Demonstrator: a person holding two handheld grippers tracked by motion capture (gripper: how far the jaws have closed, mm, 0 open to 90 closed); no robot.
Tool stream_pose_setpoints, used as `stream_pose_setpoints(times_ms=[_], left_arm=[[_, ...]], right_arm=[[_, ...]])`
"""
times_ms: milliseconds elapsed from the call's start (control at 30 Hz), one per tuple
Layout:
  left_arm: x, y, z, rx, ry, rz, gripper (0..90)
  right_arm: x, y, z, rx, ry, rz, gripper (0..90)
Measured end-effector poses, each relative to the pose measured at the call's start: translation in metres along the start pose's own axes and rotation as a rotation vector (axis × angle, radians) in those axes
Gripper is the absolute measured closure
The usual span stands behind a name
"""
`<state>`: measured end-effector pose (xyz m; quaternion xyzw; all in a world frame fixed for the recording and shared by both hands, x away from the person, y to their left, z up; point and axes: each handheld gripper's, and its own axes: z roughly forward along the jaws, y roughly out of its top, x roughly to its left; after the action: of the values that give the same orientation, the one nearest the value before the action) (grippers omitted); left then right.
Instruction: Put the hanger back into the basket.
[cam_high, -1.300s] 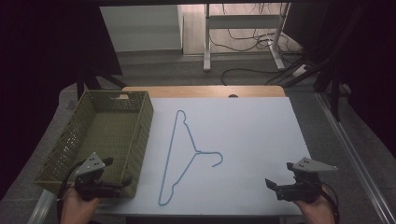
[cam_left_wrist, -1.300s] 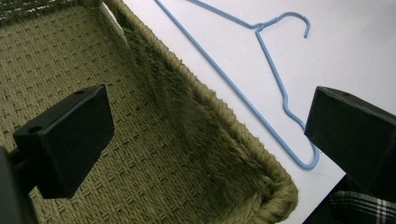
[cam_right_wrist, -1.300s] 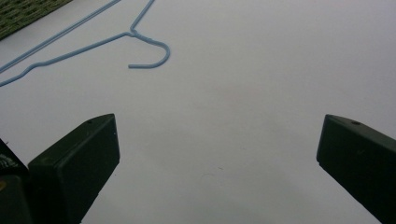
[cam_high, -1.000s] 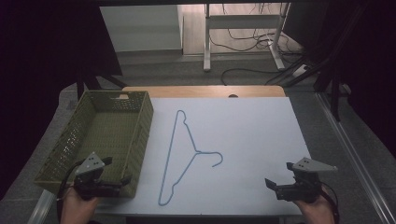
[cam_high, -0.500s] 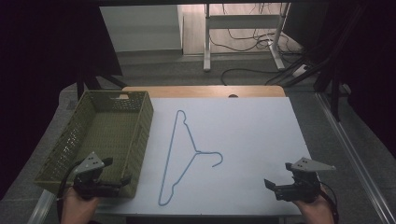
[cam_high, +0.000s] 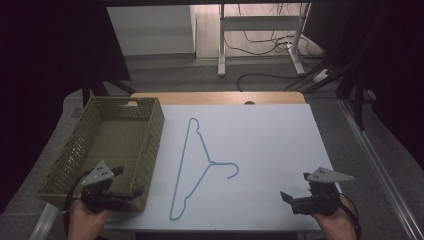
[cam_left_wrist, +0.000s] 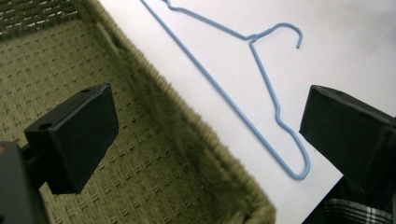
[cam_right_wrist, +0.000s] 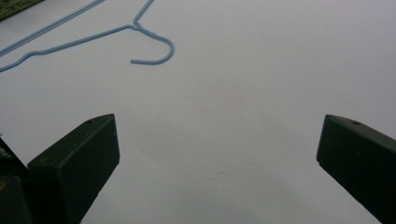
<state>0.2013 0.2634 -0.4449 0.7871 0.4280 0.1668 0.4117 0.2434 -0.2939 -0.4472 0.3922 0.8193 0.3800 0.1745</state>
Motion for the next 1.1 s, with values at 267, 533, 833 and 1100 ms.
stream_pose_setpoints(times_ms=[267, 533, 833, 1100], left_arm=[[-0.009, 0.008, 0.005, 0.005, -0.011, 0.036, 4.0], [-0.019, 0.018, 0.012, -0.009, -0.049, 0.051, 3.2], [-0.032, 0.033, 0.026, -0.016, -0.095, 0.094, 2.7], [-0.043, 0.045, 0.042, -0.014, -0.137, 0.117, 2.5]], right_arm=[[0.003, 0.007, 0.006, 0.019, 0.021, -0.03, 0.0], [0.005, 0.015, 0.01, 0.005, 0.054, -0.013, 0.0], [0.01, 0.024, 0.014, 0.008, 0.058, -0.019, 0.0], [0.018, 0.036, 0.022, 0.02, 0.07, -0.031, 0.0]])
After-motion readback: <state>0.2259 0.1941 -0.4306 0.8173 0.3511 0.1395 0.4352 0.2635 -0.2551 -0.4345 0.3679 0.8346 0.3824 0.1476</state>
